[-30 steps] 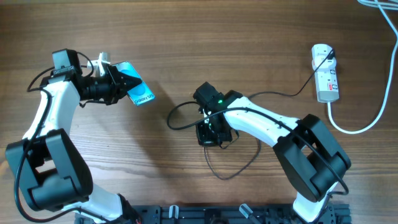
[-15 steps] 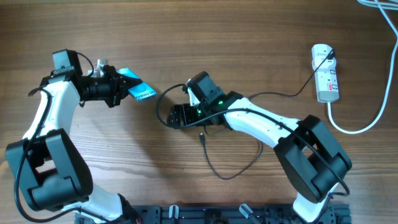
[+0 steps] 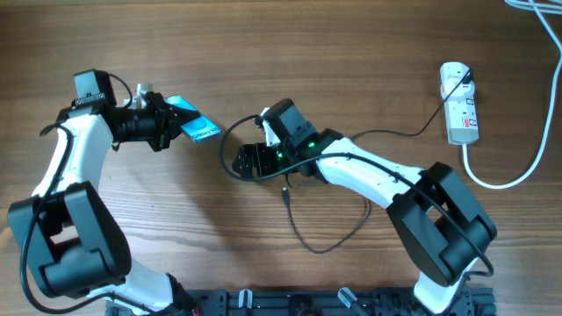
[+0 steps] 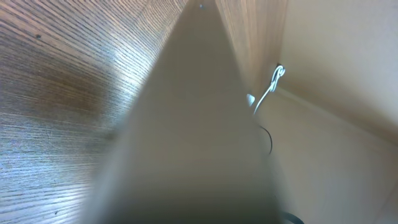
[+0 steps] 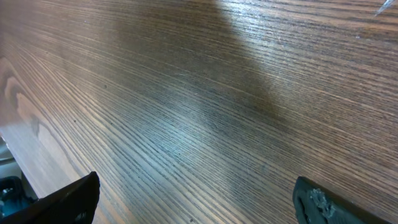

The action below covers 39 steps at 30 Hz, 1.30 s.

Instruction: Plug charger to phone and switch on socket

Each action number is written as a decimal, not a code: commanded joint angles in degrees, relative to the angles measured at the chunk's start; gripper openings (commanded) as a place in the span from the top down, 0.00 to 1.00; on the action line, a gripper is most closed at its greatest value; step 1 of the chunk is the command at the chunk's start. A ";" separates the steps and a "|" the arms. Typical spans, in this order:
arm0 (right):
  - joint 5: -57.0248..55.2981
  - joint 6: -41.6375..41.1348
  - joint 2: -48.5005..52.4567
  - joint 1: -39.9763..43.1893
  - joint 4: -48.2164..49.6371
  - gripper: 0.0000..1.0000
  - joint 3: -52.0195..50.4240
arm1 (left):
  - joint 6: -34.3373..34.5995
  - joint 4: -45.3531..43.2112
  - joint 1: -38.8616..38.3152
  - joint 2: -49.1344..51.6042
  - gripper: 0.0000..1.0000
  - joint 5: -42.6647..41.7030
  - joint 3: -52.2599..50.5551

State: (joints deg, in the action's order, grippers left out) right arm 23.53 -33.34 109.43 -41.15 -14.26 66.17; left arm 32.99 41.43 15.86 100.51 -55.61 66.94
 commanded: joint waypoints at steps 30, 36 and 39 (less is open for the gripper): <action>-0.57 0.15 0.83 0.31 0.17 0.00 -0.04 | 0.44 -2.49 1.31 -1.29 0.96 0.31 0.15; -0.57 0.15 0.83 0.31 0.20 0.00 -0.04 | 0.31 -2.51 1.31 -1.29 0.96 2.12 0.15; -0.57 0.15 0.83 0.31 0.17 0.00 -0.04 | -3.04 -2.45 1.31 -1.29 0.96 2.16 0.15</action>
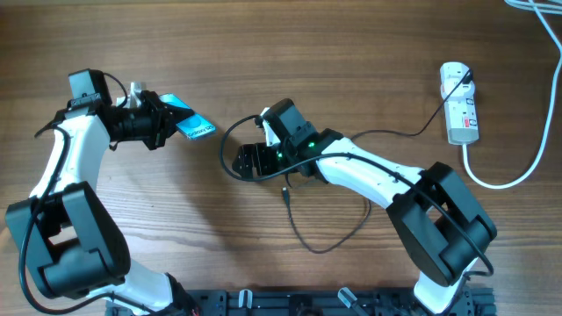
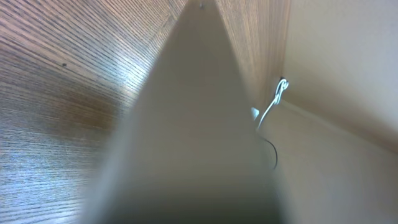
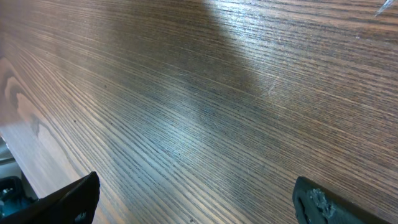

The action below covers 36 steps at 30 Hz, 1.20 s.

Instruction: Plug charger to phone and switch on socket

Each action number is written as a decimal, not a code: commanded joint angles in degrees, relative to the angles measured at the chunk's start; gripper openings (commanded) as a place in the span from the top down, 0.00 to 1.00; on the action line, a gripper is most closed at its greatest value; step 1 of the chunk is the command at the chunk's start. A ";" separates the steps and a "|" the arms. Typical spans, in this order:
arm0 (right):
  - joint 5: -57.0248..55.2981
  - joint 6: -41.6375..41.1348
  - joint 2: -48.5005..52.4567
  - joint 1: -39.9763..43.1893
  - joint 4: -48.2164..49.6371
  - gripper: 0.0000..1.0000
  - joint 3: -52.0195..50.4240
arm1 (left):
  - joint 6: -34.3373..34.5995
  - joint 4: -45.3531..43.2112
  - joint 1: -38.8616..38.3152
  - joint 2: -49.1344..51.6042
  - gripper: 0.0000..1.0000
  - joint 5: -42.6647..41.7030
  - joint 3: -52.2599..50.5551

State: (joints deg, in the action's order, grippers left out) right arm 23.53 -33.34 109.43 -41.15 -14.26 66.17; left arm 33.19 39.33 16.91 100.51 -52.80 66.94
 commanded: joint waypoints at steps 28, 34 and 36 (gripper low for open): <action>-4.92 5.88 -6.51 3.93 -37.59 0.52 10.21 | -13.29 1.38 0.26 -1.29 0.96 1.46 0.15; -18.43 -3.28 -4.42 -8.13 -43.32 0.52 10.21 | -13.29 1.18 0.26 -1.29 0.96 1.90 0.15; -19.34 -4.37 -1.60 -9.33 -43.23 0.53 10.21 | -13.29 1.16 0.26 -1.29 0.96 1.90 0.15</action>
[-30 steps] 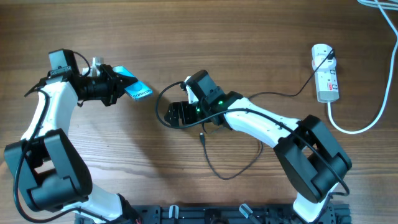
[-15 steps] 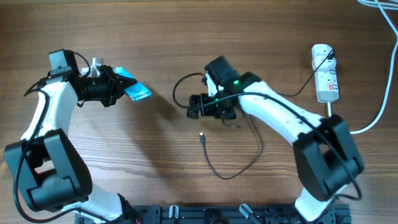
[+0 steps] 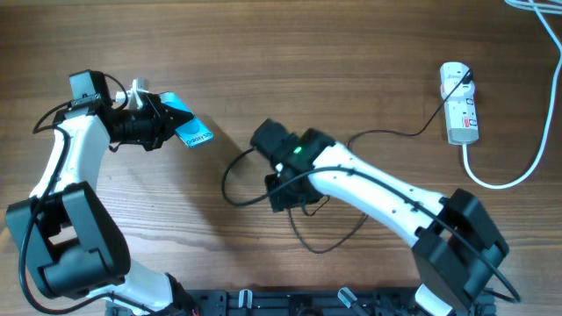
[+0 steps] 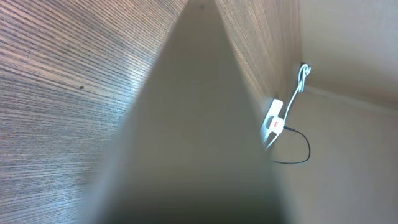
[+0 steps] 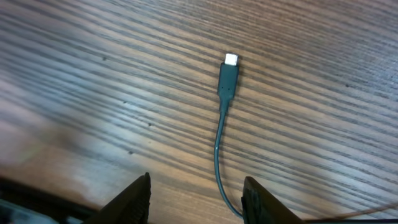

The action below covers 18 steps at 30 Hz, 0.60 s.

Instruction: Plug charger to phone and switch on socket

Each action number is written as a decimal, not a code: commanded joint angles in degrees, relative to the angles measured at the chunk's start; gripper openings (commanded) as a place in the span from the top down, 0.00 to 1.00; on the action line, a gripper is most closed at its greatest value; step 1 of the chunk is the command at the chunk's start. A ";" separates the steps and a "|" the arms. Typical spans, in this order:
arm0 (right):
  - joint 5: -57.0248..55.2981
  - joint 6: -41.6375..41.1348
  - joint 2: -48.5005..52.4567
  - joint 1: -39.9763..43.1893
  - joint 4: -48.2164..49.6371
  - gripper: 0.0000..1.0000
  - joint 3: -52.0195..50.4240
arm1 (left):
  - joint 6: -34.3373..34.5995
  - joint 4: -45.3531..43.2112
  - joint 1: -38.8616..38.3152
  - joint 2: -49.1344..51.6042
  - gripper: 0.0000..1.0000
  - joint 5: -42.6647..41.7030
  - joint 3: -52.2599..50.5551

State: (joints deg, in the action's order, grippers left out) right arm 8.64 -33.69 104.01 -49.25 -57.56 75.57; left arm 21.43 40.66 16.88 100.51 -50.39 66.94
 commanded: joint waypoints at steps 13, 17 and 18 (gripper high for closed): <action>-4.44 -4.24 15.21 -1.29 4.28 0.77 0.83 | -1.51 -0.17 0.28 -1.29 0.96 0.96 0.15; -4.85 -4.22 15.21 -0.68 4.90 0.71 0.83 | -1.55 -0.20 0.26 -1.29 0.96 0.79 0.15; -4.81 -4.26 15.21 -0.26 5.38 0.71 0.83 | -1.57 -0.20 0.28 -1.29 0.96 0.79 0.15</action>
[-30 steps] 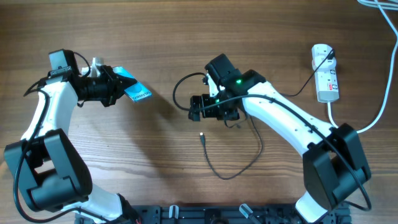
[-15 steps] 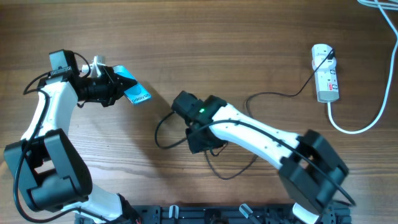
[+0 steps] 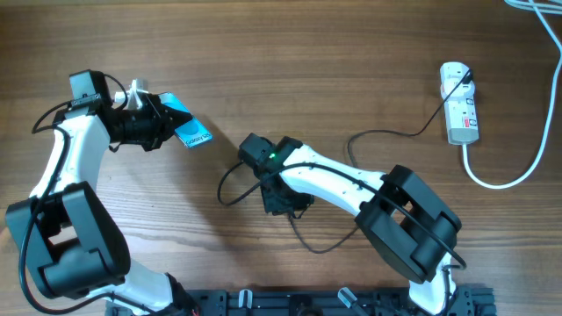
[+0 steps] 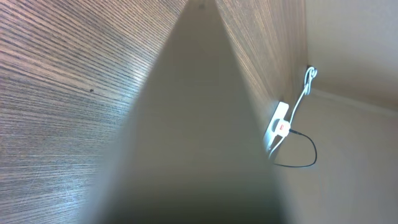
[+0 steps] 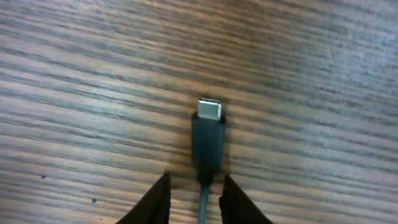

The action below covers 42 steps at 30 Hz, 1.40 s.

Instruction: Plug charger to phone and switch on socket

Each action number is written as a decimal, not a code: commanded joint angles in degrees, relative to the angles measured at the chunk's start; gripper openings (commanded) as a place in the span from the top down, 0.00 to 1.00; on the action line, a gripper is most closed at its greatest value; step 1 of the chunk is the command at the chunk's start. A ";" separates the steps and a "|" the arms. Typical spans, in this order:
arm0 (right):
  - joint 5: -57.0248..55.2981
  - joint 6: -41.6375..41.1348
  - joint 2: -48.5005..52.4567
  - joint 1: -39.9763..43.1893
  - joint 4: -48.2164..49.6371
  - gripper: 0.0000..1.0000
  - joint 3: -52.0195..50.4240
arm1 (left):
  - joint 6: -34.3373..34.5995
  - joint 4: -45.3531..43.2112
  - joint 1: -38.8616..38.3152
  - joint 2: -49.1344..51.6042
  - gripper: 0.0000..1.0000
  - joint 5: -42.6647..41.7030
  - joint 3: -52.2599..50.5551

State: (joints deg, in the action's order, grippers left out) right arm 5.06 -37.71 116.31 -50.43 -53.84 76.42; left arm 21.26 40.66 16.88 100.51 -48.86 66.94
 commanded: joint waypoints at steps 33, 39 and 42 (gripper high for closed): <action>21.44 18.34 -20.92 3.93 16.37 0.96 0.02 | -20.85 -0.85 -10.01 -1.40 0.96 -30.21 0.15; 17.73 17.44 -20.90 4.00 17.25 0.96 0.02 | -20.85 1.16 -10.67 -1.40 0.96 -30.10 0.15; 16.33 16.63 -20.90 4.00 17.31 0.96 0.02 | -20.83 1.60 -10.67 -1.40 0.96 -30.14 0.15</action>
State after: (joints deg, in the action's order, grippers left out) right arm 23.31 -20.14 95.04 -46.35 -36.97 76.27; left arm 1.56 42.02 6.46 100.49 -77.71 66.94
